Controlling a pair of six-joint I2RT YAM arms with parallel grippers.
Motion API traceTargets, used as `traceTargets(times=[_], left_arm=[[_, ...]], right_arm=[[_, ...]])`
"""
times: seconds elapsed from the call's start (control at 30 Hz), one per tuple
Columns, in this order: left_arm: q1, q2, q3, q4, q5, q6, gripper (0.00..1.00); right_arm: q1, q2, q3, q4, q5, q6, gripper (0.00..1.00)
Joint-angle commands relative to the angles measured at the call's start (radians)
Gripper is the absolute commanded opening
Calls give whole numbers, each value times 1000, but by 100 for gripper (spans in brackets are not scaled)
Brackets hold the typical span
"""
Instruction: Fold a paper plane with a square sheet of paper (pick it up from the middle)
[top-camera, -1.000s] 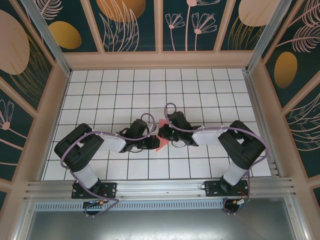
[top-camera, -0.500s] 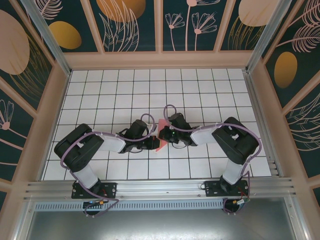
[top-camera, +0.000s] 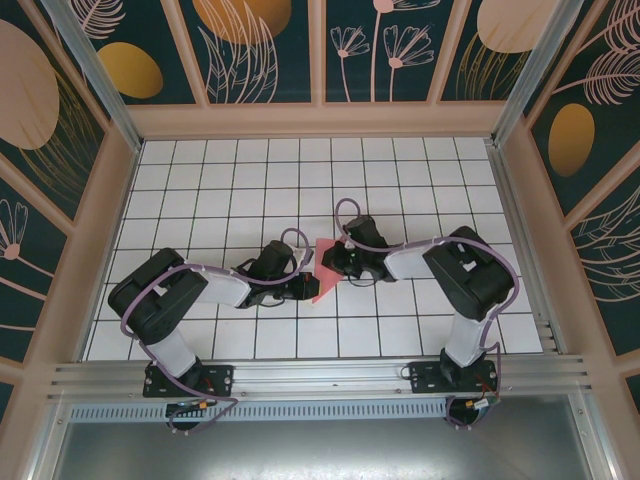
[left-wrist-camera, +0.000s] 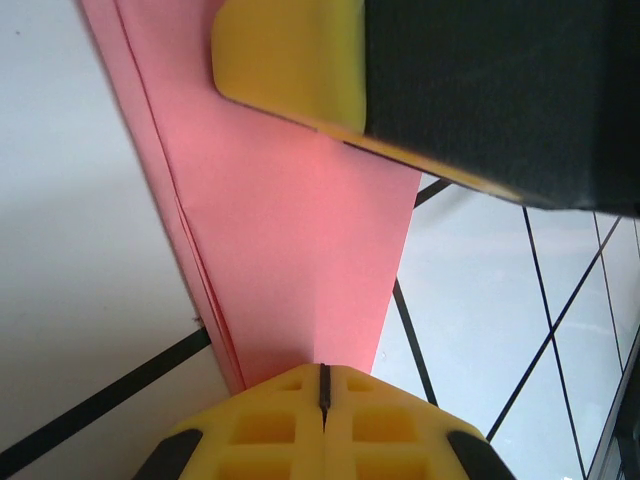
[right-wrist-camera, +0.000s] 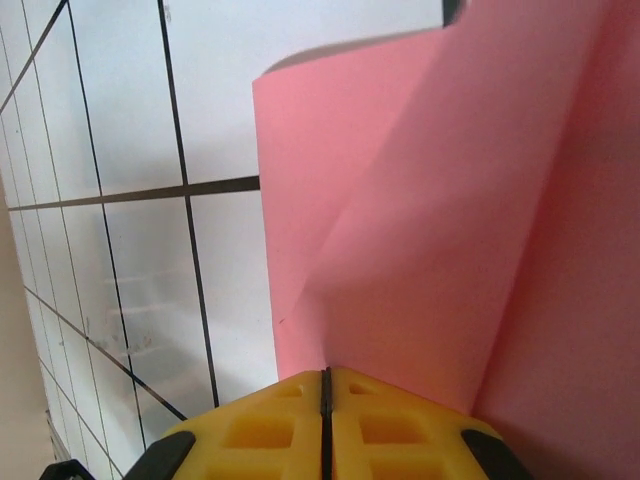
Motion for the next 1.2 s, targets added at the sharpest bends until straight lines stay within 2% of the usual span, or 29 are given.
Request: traceTargets(times=[0.0, 0.33, 0.57, 0.73, 0.93, 1.03, 1.17], left_arm=[[4, 65, -79, -255, -111, 37, 0], [3, 63, -83, -256, -106, 43, 0], [4, 42, -79, -263, -112, 34, 0], [4, -130, -78, -291, -152, -7, 0], [3, -365, -17, -348, -187, -36, 1], [3, -398, 14, -335, -138, -40, 7], [4, -338, 40, -275, -10, -71, 10]], right_arm=[[-68, 50, 27, -27, 135, -62, 12], [-143, 87, 75, -50, 116, -94, 13], [-145, 89, 88, -57, 83, -92, 13], [-112, 73, 42, -27, 74, -53, 14], [-14, -3, -25, -1, 125, 29, 13], [27, -34, -46, -3, 156, 91, 13], [96, -48, -83, 16, 201, 206, 14]])
